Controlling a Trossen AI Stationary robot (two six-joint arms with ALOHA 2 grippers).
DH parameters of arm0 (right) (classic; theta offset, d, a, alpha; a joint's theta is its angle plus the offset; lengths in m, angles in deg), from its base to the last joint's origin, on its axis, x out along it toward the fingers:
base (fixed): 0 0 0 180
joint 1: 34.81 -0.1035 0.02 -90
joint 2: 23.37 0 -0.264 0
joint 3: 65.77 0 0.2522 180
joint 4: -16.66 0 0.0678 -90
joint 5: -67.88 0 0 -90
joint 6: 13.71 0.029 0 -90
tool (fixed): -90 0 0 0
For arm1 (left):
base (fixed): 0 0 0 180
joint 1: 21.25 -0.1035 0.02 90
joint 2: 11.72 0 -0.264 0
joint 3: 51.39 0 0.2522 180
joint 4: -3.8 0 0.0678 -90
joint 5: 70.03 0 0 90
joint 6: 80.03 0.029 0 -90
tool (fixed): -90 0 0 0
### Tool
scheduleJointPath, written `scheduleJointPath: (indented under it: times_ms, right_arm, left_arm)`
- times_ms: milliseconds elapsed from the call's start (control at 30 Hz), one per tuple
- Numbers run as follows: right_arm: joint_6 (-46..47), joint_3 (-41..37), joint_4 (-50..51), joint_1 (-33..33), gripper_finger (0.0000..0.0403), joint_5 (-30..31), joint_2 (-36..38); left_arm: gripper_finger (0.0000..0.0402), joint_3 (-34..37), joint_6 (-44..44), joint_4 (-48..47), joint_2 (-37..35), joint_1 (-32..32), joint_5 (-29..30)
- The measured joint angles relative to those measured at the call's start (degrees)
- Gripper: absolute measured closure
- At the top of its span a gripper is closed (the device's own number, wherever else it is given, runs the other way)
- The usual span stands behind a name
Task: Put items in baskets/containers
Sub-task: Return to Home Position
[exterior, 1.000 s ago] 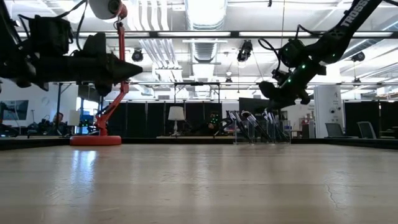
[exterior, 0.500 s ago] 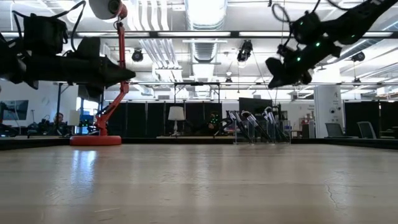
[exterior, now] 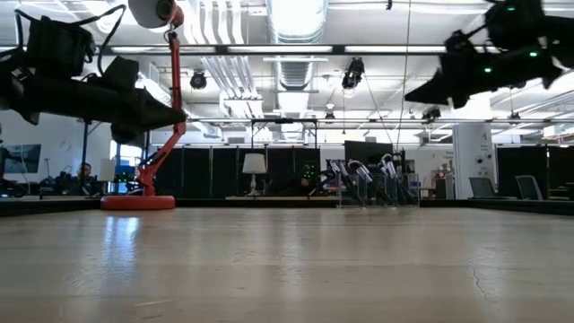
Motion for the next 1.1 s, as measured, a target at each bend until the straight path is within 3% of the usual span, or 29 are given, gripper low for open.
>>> scheduleJointPath:
  times_ms: [267,600,833,1100]
  right_arm:
    - [-0.72,-8.53,2.46,0.13,0.0394,-5.46,20.13]
    - [-0.35,-9.89,15.89,0.15,0.0394,-6.34,38.39]
    - [0.37,-10.87,15.02,0.15,0.0394,-8.09,38.66]
    - [1.42,-10.93,15.62,0.15,0.0394,-10.81,38.7]
  left_arm:
    - [0.0402,0.13,0.9,-7.49,-8.02,2.26,2.36]
    - [0.0402,0.15,2.59,-20.23,-17.31,9.36,12.77]
    - [0.0402,0.2,6.15,-24.69,-23.27,16.04,21.21]
    - [0.0402,0.22,6.55,-34.15,-31.4,17.45,22.45]
